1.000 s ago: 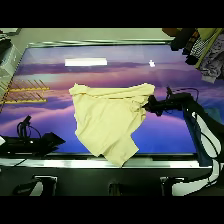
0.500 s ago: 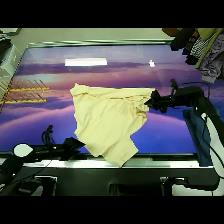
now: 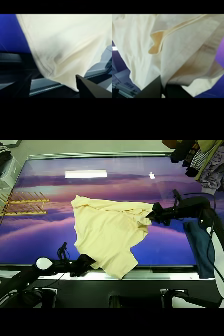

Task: Fold the clothes and pants, and hang the long-sleeved shirts on hangers.

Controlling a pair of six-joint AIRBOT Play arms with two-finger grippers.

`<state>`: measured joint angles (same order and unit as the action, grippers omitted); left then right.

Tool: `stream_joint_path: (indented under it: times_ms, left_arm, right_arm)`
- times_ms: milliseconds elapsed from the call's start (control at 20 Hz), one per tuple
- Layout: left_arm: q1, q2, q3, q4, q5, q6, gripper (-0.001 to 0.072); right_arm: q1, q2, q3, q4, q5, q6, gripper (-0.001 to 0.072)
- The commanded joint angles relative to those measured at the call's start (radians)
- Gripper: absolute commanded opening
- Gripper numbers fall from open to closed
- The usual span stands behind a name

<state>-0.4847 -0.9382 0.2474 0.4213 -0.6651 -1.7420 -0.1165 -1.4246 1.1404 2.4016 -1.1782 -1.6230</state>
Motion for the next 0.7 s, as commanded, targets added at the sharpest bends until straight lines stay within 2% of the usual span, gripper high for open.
stream_joint_path:
  times_ms: [0, 200, 300, 350, 400, 450, 650]
  left_arm:
    - [-0.042, -0.035, 0.005, -0.05, 0.084, -0.006, 0.0616]
    - [-0.055, -0.092, 0.014, -0.067, 0.098, -0.004, 0.0615]
    - [-0.069, -0.127, 0.045, -0.067, 0.1, 0.012, 0.0582]
    - [-0.074, -0.139, 0.068, -0.067, 0.1, 0.013, 0.0388]
    - [-0.074, -0.143, 0.09, -0.066, 0.1, 0.016, 0.0085]
    - [-0.066, -0.141, 0.117, -0.066, 0.103, 0.025, 0.0014]
    - [0.048, -0.114, 0.255, -0.05, 0.065, 0.065, 0.0013]
  right_arm:
    - [0.001, 0.018, 0.0, -0.032, -0.036, 0.001, 0.0026]
    - [0.001, 0.018, 0.0, -0.043, -0.082, 0.0, 0.0026]
    - [0.001, 0.019, 0.0, -0.042, -0.082, 0.0, 0.0026]
    - [0.001, 0.023, 0.0, -0.042, -0.081, 0.0, 0.0026]
    - [0.001, 0.032, 0.0, -0.042, -0.074, 0.0, 0.0026]
    - [0.001, 0.046, 0.001, -0.042, -0.066, 0.0, 0.0026]
    - [0.001, 0.183, 0.016, -0.078, 0.05, -0.001, 0.0025]
